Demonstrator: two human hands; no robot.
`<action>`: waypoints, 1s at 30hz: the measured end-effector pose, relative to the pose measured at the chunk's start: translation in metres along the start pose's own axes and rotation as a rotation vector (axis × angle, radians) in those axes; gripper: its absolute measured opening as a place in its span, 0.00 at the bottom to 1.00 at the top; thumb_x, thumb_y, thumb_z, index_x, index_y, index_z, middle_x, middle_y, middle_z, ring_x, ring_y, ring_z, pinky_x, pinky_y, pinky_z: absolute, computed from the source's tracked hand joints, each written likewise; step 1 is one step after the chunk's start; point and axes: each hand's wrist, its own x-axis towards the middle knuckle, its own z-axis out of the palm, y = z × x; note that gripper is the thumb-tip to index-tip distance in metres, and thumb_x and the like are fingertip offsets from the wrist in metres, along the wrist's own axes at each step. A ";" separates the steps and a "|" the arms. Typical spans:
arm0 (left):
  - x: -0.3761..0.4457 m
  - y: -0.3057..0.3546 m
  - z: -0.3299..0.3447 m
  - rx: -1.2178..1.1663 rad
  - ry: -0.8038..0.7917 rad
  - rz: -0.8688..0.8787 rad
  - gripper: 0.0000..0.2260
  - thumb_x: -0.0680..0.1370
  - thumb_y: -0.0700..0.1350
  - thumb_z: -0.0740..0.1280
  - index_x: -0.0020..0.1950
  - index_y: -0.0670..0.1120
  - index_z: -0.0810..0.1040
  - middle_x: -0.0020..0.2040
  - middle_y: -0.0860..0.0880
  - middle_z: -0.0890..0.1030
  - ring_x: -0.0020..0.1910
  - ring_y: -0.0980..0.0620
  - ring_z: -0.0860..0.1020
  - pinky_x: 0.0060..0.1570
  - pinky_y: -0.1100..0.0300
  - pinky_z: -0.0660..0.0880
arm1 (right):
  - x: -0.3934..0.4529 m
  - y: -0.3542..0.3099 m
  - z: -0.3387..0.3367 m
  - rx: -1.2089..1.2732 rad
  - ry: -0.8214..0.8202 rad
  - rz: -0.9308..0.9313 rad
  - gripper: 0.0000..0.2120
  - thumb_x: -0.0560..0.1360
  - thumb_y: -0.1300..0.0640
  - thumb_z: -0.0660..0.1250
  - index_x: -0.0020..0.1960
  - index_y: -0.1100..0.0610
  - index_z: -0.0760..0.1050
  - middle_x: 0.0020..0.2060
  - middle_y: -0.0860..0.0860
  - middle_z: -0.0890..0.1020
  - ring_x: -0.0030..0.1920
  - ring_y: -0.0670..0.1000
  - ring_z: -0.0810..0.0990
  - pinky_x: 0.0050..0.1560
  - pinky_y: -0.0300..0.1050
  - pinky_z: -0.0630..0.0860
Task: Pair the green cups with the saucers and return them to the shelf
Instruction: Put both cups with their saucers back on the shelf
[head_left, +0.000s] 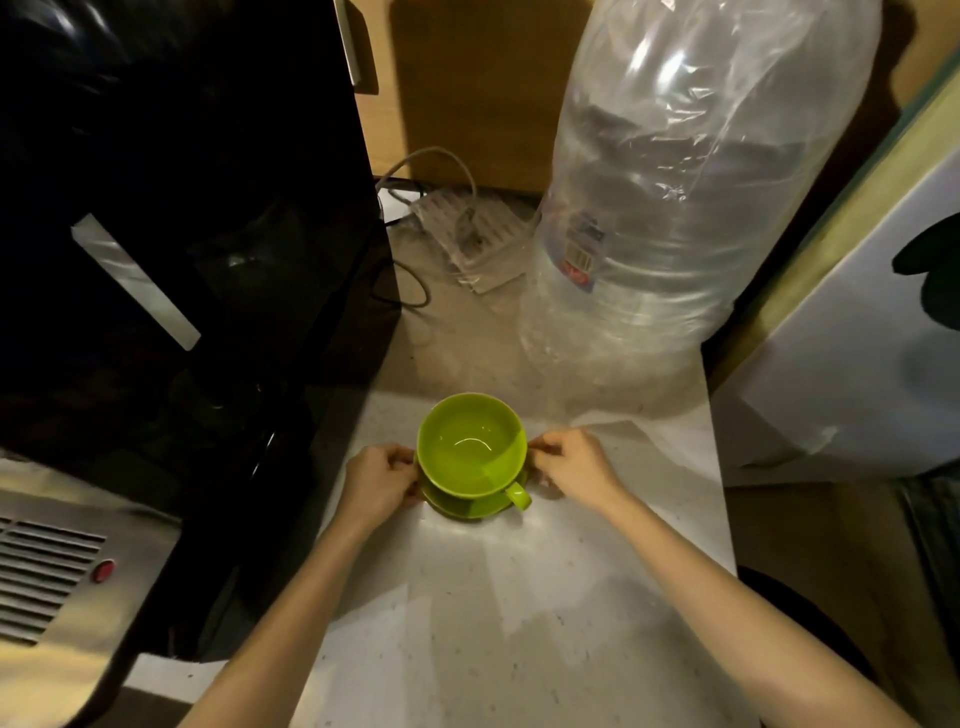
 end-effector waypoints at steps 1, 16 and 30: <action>0.001 0.002 0.001 -0.017 -0.005 -0.027 0.06 0.74 0.34 0.63 0.48 0.38 0.78 0.31 0.45 0.79 0.26 0.56 0.79 0.25 0.68 0.77 | 0.002 -0.001 0.000 0.065 -0.017 0.057 0.07 0.71 0.62 0.66 0.35 0.56 0.78 0.14 0.45 0.75 0.18 0.41 0.72 0.23 0.34 0.70; -0.015 0.025 -0.008 -0.228 -0.062 -0.174 0.08 0.73 0.30 0.65 0.36 0.39 0.76 0.22 0.46 0.79 0.19 0.54 0.79 0.20 0.65 0.75 | -0.006 -0.021 -0.018 0.196 -0.206 0.178 0.07 0.73 0.67 0.63 0.38 0.59 0.69 0.16 0.49 0.77 0.13 0.44 0.68 0.15 0.32 0.62; -0.074 0.120 -0.037 -0.340 -0.191 0.166 0.01 0.72 0.35 0.68 0.41 0.39 0.78 0.21 0.49 0.81 0.22 0.57 0.80 0.24 0.67 0.77 | -0.073 -0.086 -0.107 0.470 0.039 -0.002 0.05 0.73 0.71 0.61 0.39 0.65 0.70 0.23 0.58 0.75 0.16 0.45 0.75 0.18 0.37 0.74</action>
